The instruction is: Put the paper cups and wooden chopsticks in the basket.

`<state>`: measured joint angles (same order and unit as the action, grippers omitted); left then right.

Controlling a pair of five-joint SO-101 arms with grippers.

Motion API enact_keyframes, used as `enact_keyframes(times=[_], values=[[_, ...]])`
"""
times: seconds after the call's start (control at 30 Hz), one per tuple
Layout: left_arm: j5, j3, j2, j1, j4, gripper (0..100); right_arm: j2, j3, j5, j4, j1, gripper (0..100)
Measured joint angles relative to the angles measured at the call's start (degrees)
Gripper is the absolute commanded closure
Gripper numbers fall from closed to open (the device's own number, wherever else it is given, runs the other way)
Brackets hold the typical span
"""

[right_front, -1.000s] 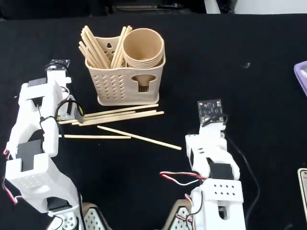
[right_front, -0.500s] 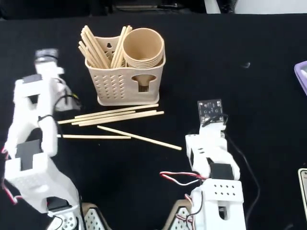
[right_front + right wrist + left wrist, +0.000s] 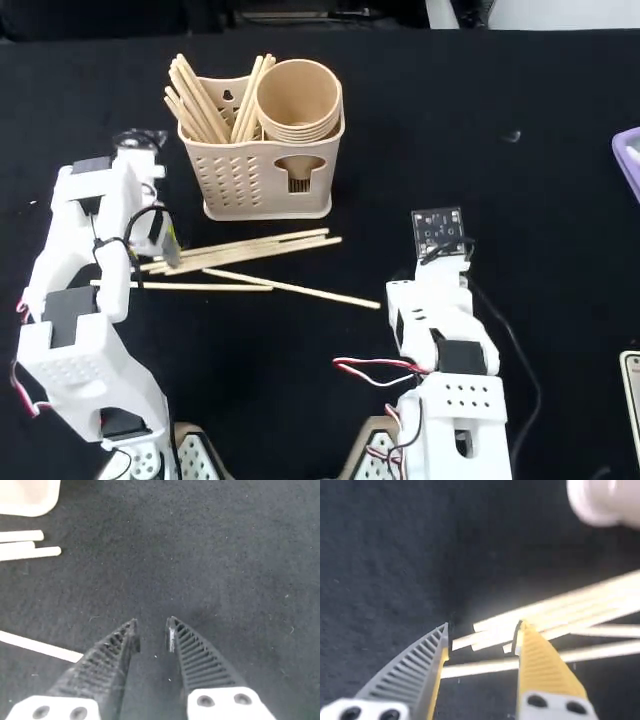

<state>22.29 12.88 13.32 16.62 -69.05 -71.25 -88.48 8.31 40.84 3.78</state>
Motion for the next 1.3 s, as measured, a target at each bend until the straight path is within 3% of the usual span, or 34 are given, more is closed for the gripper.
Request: enact_keyframes(times=[0.33,0.53,0.63,0.77,0.93,1.07,1.3], values=[[8.26,9.67,-4.31,0.97,0.62,79,0.0,0.0,0.0,0.0,0.0,90.0],[8.53,14.15,-17.14,3.52,0.97,79,0.0,0.0,0.0,0.0,0.0,90.0],[9.76,16.7,-25.58,3.25,-2.55,79,0.0,0.0,0.0,0.0,0.0,90.0],[14.77,22.51,-36.04,-3.08,-8.7,79,0.0,0.0,0.0,0.0,0.0,90.0],[16.0,33.32,-46.07,-17.05,-10.11,78,0.0,0.0,0.0,0.0,1.67,90.0],[16.0,38.24,-50.46,-26.99,-7.82,68,0.0,0.0,0.0,0.0,4.4,90.1],[16.09,40.97,-49.05,-29.98,2.55,71,0.0,0.0,0.0,0.0,4.75,90.1]])
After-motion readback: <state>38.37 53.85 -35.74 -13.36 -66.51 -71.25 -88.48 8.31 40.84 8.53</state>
